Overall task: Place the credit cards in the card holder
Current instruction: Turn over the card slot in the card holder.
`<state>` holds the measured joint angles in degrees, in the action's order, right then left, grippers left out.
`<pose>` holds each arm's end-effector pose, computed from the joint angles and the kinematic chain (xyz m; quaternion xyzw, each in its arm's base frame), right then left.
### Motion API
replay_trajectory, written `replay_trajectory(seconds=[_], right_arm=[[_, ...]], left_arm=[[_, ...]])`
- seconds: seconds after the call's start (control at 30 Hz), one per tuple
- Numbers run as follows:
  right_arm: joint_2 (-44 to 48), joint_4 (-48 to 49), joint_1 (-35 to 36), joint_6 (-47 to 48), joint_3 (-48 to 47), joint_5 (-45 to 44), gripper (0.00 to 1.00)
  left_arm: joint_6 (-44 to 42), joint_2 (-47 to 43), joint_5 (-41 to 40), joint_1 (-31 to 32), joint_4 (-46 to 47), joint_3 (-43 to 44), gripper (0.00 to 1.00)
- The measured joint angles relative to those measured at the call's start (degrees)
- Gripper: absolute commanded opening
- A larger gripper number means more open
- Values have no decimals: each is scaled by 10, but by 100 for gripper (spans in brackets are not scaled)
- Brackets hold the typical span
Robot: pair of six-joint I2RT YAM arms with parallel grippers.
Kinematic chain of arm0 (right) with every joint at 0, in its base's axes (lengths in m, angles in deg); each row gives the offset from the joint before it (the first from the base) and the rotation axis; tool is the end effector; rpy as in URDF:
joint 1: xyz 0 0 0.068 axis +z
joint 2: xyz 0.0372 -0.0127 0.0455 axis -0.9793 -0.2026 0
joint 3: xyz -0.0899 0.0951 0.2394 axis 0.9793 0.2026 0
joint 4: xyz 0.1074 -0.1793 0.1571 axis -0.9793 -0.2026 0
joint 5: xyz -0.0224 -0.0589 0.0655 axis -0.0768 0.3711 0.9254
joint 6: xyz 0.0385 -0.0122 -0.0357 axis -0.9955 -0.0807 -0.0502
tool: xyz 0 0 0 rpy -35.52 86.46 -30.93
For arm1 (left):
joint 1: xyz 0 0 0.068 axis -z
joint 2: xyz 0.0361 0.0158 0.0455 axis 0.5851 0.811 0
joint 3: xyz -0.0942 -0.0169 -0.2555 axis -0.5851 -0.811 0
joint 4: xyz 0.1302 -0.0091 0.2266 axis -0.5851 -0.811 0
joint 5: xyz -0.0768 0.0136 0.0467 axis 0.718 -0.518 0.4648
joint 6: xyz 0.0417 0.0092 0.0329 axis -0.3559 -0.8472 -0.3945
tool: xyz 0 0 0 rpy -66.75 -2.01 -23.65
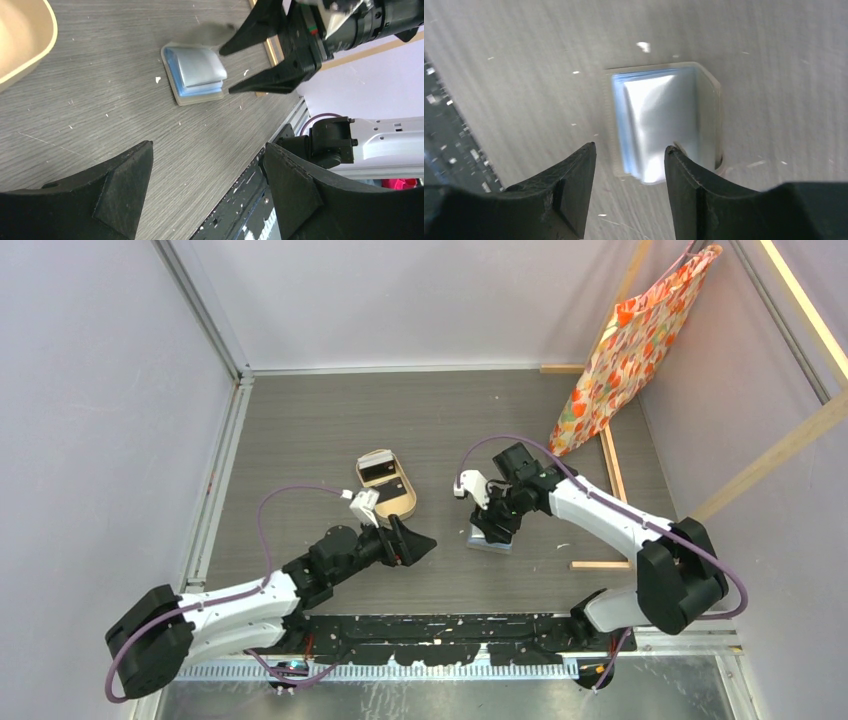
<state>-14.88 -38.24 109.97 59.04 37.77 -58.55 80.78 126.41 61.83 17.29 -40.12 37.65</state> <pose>0.2114 0.1473 0.2127 -0.5873 0.7622 0.1909 0.1941 0.1151 -0.1516 0.1915 -0.0060 0.7726 -0.4989 0.3926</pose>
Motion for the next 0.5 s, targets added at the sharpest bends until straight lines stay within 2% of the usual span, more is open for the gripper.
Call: replay_trajectory(seconds=[0.1, 0.23, 0.5], right_arm=[[-1, 33, 0, -20, 2, -47, 71], [-21, 49, 0, -24, 3, -63, 87], [-68, 48, 0, -21, 5, -85, 89]], left_arm=[[11, 35, 8, 0, 21, 0, 82], [24, 78, 26, 0, 47, 0, 81], [40, 103, 42, 0, 75, 0, 81]])
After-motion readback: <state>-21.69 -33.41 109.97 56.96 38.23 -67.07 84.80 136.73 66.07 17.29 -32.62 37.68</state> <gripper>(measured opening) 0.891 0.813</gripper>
